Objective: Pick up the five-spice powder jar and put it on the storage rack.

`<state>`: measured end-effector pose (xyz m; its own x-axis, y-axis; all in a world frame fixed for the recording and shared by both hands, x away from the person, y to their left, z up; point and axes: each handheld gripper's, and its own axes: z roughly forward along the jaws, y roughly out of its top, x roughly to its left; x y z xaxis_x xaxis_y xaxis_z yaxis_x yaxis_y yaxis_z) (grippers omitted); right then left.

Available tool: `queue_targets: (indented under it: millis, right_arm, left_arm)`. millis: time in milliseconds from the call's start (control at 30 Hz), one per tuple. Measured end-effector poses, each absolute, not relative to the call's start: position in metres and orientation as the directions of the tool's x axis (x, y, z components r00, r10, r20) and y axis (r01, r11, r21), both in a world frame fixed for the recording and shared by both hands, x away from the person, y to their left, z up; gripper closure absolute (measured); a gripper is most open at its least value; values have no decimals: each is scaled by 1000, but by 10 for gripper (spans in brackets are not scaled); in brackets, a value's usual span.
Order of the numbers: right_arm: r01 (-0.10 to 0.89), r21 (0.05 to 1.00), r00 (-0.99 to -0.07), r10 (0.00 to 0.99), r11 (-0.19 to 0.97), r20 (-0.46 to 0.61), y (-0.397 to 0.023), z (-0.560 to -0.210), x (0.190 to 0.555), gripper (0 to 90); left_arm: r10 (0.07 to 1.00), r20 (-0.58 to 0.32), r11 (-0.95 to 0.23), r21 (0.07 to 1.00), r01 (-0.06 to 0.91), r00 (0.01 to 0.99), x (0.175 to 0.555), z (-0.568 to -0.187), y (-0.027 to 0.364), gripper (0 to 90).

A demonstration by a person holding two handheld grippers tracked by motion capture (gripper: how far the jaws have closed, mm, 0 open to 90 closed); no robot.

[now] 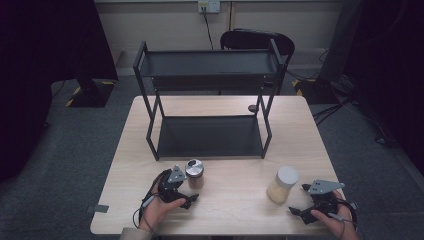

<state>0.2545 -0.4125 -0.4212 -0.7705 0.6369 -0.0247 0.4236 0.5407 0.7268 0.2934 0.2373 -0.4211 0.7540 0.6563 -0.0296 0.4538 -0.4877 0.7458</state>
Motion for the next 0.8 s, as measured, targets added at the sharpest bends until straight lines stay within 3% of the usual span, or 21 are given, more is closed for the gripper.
queue_targets:
  millis: [467,800]
  right_arm:
    - [425,727,-769,639,540,-25,-412,-421,255,0]
    - [425,727,-768,639,539,-25,-412,-421,255,0]
  left_arm:
    - [670,-78,-420,780,463,738,301,-420,240,26]
    - [651,-80,-393,815,425,755,307,-425,239,191]
